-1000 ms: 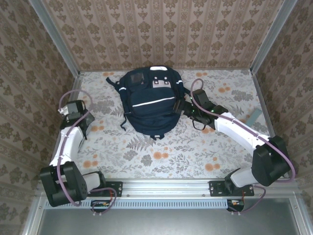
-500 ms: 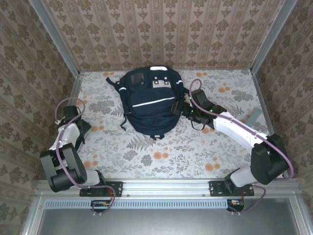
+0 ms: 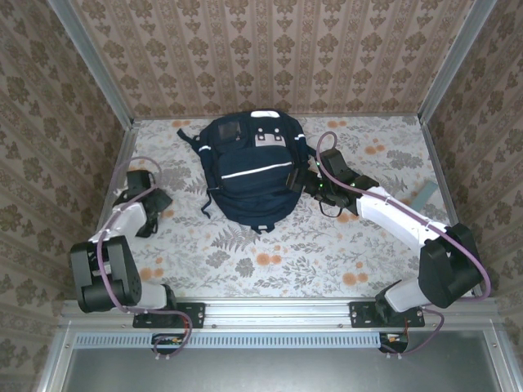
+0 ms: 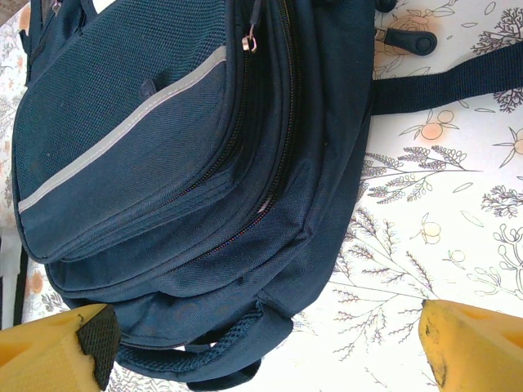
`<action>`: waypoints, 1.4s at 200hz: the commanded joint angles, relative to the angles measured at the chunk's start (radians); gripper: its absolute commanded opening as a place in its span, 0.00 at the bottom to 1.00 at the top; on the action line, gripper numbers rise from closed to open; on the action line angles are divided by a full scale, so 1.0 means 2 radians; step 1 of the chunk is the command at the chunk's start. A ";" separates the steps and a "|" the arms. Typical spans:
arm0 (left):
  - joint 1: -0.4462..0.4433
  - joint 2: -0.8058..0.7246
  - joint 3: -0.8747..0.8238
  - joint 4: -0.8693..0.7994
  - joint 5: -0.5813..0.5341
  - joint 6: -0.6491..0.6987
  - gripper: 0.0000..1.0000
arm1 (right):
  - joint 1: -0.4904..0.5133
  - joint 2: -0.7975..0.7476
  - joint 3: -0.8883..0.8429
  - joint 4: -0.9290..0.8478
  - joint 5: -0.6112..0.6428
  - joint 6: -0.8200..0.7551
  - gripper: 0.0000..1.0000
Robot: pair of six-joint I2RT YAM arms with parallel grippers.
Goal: Pack the student bag
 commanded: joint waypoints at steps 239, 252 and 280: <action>-0.036 0.029 0.035 -0.025 0.228 0.121 0.98 | 0.016 0.028 0.006 0.020 -0.037 0.007 0.96; -0.050 0.022 0.031 -0.026 0.225 0.121 0.98 | 0.018 0.032 0.009 0.020 -0.038 0.007 0.96; -0.065 0.033 0.051 -0.051 0.152 0.127 0.99 | 0.021 0.035 0.011 0.023 -0.041 0.008 0.96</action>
